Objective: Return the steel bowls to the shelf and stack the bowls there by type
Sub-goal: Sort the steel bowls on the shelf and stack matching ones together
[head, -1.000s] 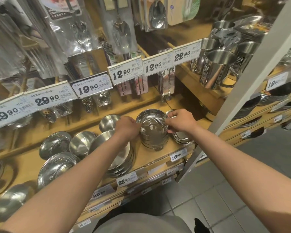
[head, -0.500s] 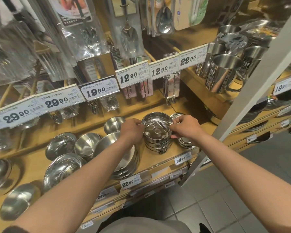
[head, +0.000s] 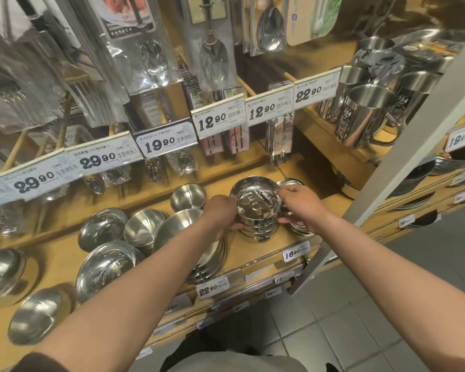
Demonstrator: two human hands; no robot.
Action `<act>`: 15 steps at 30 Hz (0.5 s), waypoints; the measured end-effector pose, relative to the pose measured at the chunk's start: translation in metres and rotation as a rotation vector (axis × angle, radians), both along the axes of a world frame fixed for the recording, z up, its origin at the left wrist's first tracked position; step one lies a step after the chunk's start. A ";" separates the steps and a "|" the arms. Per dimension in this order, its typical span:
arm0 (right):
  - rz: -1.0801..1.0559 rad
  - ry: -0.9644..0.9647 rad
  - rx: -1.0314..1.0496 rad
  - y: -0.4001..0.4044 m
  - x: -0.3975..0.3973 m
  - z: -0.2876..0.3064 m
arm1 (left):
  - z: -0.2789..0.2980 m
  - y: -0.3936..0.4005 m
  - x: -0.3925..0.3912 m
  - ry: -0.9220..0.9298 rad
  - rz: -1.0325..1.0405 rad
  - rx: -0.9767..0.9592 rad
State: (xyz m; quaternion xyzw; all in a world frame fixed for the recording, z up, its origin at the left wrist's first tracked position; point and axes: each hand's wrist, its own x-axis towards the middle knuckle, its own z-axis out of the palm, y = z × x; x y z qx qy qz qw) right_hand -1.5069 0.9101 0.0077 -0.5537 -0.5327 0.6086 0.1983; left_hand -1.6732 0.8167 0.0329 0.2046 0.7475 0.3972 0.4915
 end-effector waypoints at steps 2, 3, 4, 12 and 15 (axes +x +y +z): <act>0.020 -0.024 0.007 0.004 -0.001 0.003 | 0.002 0.001 0.001 -0.017 0.014 -0.003; 0.029 -0.037 0.012 0.006 -0.001 0.004 | 0.003 0.002 0.002 -0.023 0.024 -0.004; 0.037 -0.049 0.018 0.008 -0.002 0.006 | 0.004 0.003 0.002 -0.029 0.033 -0.003; 0.063 -0.104 0.066 0.015 -0.005 0.009 | 0.005 0.007 0.004 -0.043 0.058 -0.025; 0.062 -0.126 0.067 0.015 -0.004 0.009 | 0.006 0.007 0.003 -0.027 0.043 -0.033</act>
